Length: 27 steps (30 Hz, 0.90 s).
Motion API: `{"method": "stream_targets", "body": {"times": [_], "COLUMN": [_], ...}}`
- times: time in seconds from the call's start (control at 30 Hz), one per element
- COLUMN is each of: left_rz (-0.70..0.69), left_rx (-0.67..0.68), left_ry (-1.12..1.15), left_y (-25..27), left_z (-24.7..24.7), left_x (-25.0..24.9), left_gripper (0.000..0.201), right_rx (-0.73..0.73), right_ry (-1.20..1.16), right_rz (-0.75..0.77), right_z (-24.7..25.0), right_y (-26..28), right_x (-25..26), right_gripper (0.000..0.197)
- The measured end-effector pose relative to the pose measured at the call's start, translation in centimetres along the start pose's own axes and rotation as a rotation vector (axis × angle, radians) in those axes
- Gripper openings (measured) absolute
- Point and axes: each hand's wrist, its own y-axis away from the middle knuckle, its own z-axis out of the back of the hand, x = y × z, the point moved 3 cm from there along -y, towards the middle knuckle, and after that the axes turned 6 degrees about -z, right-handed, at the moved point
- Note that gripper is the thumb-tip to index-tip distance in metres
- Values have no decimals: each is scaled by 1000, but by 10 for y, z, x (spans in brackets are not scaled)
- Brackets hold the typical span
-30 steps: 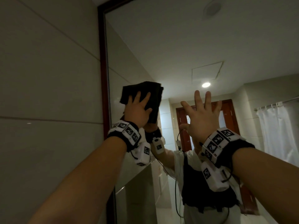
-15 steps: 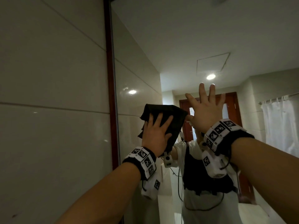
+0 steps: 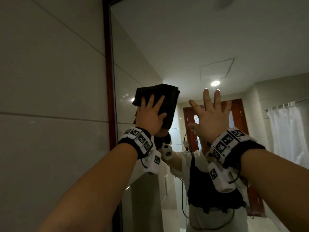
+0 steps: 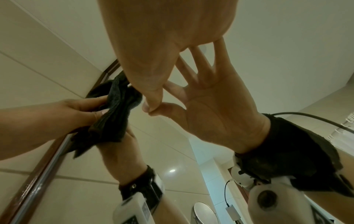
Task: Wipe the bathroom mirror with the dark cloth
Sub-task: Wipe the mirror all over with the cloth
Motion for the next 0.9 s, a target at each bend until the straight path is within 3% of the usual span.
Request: {"method": "stream_targets", "body": {"times": [0.47,0.63,0.9], "left_rz": [182,286,299], "left_rx": [-27,-30,-36], "left_ry": [128,164,167], "left_y": [-35,-25,7], "left_z": [23,21,6], "left_x": [81,100,93], "left_gripper": [68,68,70], "right_rx": [-6,6,19], "right_ry": [-14,-5,20], "right_rz": [-3,-4,-12], "right_z": [-4,-3,1], "right_y": [-1,0,2], "right_x": [-3,-3,-1], "right_gripper": [85,84,81]}}
